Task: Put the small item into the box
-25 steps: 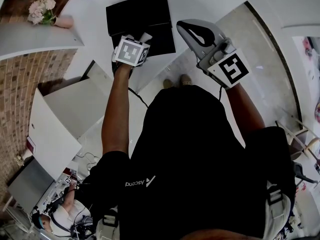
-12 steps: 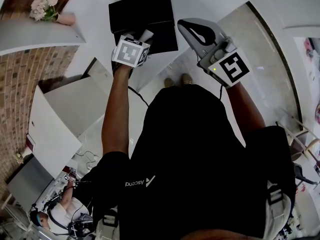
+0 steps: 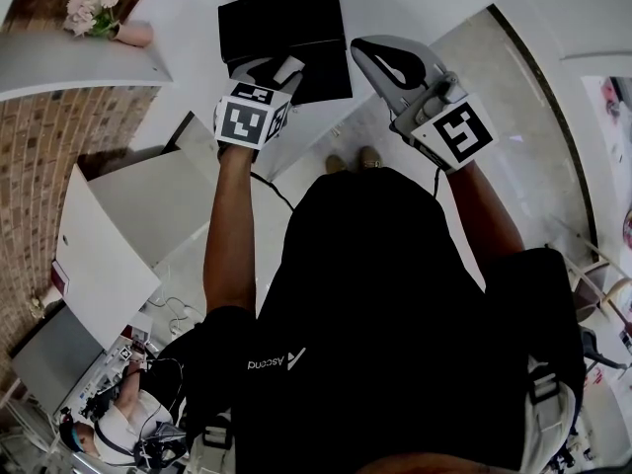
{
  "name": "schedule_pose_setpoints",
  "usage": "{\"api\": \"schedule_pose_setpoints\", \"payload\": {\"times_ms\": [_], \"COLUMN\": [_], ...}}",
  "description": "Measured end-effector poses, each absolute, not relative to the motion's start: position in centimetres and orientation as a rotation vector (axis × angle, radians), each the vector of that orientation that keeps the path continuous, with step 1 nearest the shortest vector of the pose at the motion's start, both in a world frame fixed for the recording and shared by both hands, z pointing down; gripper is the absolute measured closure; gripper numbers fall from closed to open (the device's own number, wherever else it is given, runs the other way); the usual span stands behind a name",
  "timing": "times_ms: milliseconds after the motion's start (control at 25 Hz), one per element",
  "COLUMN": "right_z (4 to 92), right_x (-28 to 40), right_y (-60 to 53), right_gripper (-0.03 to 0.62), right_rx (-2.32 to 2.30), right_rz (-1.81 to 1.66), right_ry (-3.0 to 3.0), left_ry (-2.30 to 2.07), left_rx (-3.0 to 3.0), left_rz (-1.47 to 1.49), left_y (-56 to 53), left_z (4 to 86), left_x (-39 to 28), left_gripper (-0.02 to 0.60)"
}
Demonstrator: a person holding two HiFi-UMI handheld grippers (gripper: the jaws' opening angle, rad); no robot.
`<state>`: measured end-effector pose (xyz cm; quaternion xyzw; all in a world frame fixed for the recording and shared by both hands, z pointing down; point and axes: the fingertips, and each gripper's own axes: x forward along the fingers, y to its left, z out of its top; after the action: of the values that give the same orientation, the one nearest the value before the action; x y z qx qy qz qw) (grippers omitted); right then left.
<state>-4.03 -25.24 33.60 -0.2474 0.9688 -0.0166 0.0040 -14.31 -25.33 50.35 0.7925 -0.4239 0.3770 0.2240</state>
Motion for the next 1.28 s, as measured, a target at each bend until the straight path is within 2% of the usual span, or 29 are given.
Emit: {"api": "schedule_pose_setpoints", "payload": {"times_ms": [200,440,840,1120,1280], "right_z": [33.0,31.6,29.0,28.3,28.3], "right_x": [-4.2,-4.9,-5.2,-5.4,-5.5], "right_y": [-24.9,-23.5,-20.3,-18.0,-17.0], "right_gripper": [0.592,0.592,0.592,0.592,0.594], "right_rx": [-0.753,-0.718,-0.666,-0.65,-0.647], "right_rz": [-0.048,-0.022,0.002,0.02,0.022], "right_ry": [3.032,3.021,2.978,2.963,2.964], "left_ry": [-1.293,-1.417,-1.562,-1.613,-1.637], "left_rx": [2.301,2.563,2.775,2.793,2.797], "left_rz": [0.863,0.478,0.04,-0.059,-0.084], "left_y": [-25.4,-24.1,-19.5,-17.2,-16.2], "left_z": [45.3,37.1,28.3,26.7,26.3], "left_x": [-13.8,-12.3,-10.3,-10.2,-10.5], "left_gripper": [0.387,0.388,0.533,0.583,0.583]}}
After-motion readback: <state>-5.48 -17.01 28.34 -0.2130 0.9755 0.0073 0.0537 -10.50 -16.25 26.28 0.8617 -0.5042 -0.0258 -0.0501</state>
